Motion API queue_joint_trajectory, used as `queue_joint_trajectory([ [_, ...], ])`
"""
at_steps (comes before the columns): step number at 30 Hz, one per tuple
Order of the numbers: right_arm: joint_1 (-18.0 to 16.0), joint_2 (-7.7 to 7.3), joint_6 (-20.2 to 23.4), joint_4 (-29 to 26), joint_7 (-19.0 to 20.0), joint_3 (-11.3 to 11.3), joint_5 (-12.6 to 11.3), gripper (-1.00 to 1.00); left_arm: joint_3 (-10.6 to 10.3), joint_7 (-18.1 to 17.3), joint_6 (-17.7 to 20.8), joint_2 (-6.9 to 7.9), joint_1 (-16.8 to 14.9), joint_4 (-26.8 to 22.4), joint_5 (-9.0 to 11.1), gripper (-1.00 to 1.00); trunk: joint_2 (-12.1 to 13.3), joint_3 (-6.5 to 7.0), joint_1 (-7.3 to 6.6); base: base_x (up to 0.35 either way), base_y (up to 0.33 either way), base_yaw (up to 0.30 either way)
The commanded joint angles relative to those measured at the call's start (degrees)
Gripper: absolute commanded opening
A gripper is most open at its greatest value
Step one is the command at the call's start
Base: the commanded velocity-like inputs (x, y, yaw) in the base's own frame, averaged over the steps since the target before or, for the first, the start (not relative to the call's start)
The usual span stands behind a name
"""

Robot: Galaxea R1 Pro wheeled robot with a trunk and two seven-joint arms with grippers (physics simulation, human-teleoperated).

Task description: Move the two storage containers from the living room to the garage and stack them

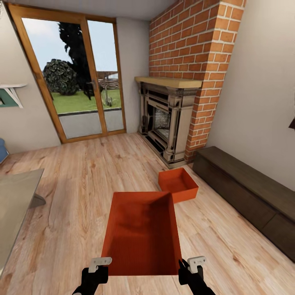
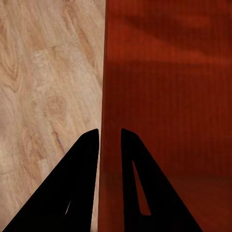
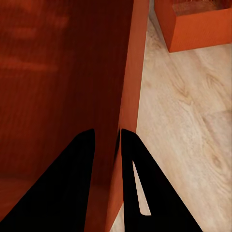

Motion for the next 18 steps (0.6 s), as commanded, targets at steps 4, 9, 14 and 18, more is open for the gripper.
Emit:
queue_joint_trajectory([
  [4,-0.02,-0.02,-0.16,0.16,0.50,0.23,0.09,-1.00,0.14,0.65,-0.06,0.05,-0.05,-0.14,0.07,-1.00,1.58,1.03,-0.88,0.000,0.000,0.000],
  [9,-0.02,-0.02,-0.16,0.16,0.50,0.23,0.09,-1.00,0.15,0.65,-0.06,0.06,-0.05,-0.15,0.07,-1.00,3.58,2.39,-1.98,0.000,0.000,0.000],
  [14,-0.02,-0.02,-0.16,0.16,0.50,0.22,0.09,-1.00,0.16,0.65,-0.06,0.07,-0.05,-0.17,0.07,-1.00,5.59,3.75,-3.08,0.000,0.000,0.000],
  [18,-0.02,-0.02,-0.16,0.16,0.50,0.24,0.09,-1.00,0.17,0.65,-0.06,0.04,-0.05,-0.16,0.07,-1.00,7.19,4.84,-3.95,0.000,0.000,0.000],
])
